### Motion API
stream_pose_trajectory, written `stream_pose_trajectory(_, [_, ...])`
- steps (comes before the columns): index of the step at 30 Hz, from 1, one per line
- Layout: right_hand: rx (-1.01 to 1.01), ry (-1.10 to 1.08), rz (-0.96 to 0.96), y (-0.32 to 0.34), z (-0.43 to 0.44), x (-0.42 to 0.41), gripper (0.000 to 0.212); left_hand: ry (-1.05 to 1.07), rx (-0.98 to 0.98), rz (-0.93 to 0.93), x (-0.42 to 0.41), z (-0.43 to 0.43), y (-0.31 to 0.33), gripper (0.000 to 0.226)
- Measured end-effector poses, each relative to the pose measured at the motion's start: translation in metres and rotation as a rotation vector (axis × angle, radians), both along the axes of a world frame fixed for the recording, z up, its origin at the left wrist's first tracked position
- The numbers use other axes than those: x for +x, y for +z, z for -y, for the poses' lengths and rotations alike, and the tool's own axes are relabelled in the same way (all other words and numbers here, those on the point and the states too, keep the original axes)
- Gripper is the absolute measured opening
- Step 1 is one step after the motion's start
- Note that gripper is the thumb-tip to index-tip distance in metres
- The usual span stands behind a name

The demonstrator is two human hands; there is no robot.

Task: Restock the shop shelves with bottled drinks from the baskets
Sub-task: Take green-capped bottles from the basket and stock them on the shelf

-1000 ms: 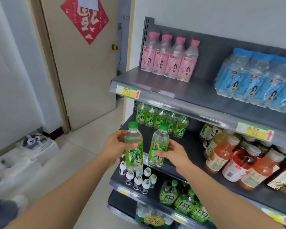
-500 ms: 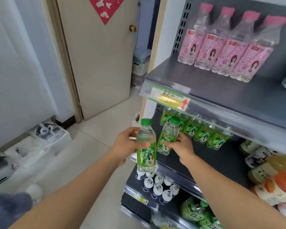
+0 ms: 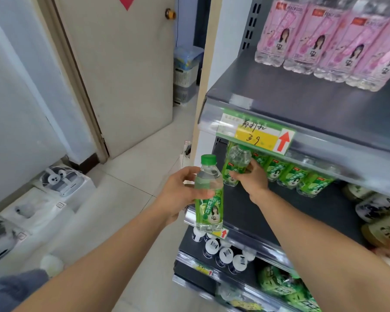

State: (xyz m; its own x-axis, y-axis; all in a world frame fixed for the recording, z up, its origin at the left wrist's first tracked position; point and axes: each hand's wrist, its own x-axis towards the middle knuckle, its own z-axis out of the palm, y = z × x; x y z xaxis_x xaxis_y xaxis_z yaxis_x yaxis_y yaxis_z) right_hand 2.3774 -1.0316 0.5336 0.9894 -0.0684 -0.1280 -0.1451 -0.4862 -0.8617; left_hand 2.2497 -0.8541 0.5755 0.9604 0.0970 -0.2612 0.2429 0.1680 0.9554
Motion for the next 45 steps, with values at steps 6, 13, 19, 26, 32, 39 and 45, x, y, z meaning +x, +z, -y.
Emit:
stream_pose_trajectory(6, [-0.097, -0.037, 0.036, 0.004, -0.001, 0.005, 0.060, -0.009, 0.005, -0.026, 0.004, 0.000, -0.002, 0.052])
stream_pose_trajectory(13, [-0.249, -0.025, 0.022, 0.001, 0.001, 0.013, 0.069, -0.017, 0.036, -0.031, 0.005, 0.005, -0.007, 0.055])
stream_pose_trajectory(19, [0.105, -0.069, 0.039, 0.019, 0.008, -0.026, 0.038, -0.005, 0.061, -0.016, 0.007, 0.020, -0.007, 0.057])
stream_pose_trajectory(26, [0.231, 0.436, -0.074, 0.058, 0.025, -0.079, 0.037, -0.021, 0.169, 0.017, 0.013, 0.042, -0.004, 0.057])
stream_pose_trajectory(32, [0.087, 0.392, 0.003, 0.061, 0.051, -0.072, 0.044, -0.074, 0.205, 0.071, 0.020, 0.064, -0.002, 0.063])
stream_pose_trajectory(39, [0.063, 0.208, 0.060, 0.055, 0.073, -0.056, 0.046, -0.088, 0.333, 0.070, 0.040, 0.078, -0.008, 0.077])
stream_pose_trajectory(45, [0.075, 0.077, 0.119, 0.041, 0.072, -0.026, 0.051, -0.029, 0.428, 0.057, 0.060, 0.079, -0.029, 0.065])
